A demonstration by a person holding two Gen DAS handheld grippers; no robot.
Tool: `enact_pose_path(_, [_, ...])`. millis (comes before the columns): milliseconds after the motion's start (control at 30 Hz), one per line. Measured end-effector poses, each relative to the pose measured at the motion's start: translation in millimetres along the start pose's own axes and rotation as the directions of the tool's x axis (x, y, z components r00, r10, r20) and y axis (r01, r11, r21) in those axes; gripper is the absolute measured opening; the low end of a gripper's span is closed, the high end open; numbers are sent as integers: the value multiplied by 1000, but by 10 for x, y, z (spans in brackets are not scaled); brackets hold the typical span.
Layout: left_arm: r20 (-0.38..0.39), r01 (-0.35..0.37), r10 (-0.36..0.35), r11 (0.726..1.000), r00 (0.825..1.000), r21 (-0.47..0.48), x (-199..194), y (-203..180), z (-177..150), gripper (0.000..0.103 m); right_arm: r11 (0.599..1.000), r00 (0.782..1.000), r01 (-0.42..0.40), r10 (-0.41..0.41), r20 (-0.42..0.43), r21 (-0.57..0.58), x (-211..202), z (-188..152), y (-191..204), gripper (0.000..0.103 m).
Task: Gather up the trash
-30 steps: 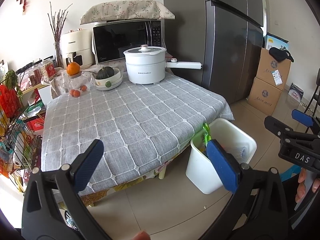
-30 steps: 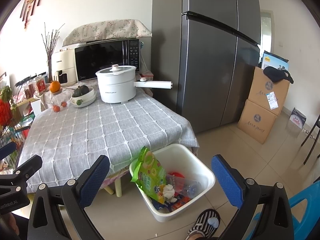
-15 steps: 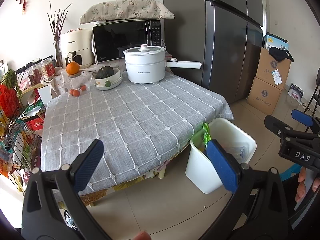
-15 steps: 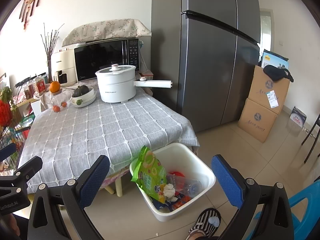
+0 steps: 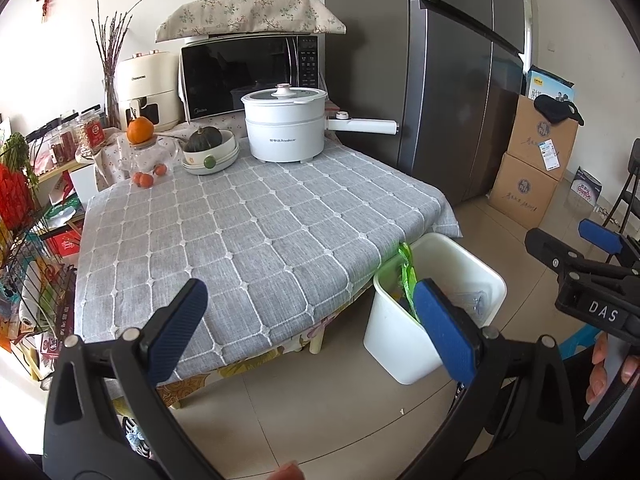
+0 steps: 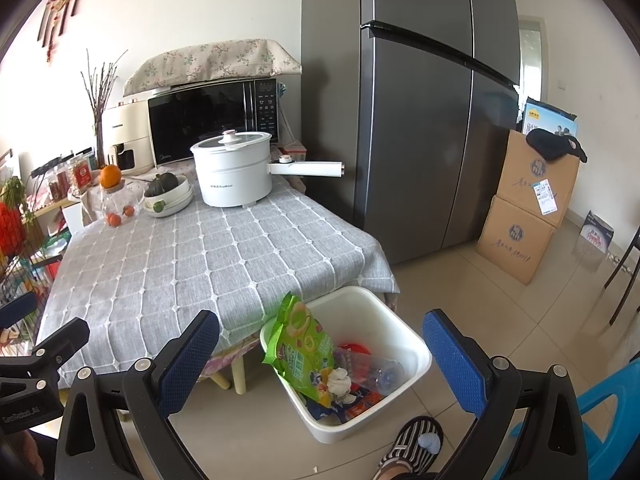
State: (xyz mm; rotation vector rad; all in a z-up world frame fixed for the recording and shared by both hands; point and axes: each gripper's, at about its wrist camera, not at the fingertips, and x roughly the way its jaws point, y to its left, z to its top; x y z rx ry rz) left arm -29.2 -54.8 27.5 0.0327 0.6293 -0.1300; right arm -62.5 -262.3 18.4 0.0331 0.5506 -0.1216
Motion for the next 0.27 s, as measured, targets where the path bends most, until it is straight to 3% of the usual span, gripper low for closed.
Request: enact_pose_path(267, [-43, 29, -32, 998, 999, -57, 45, 160, 25, 102, 1000, 1000, 3, -3, 1, -1, -2, -23, 27, 103])
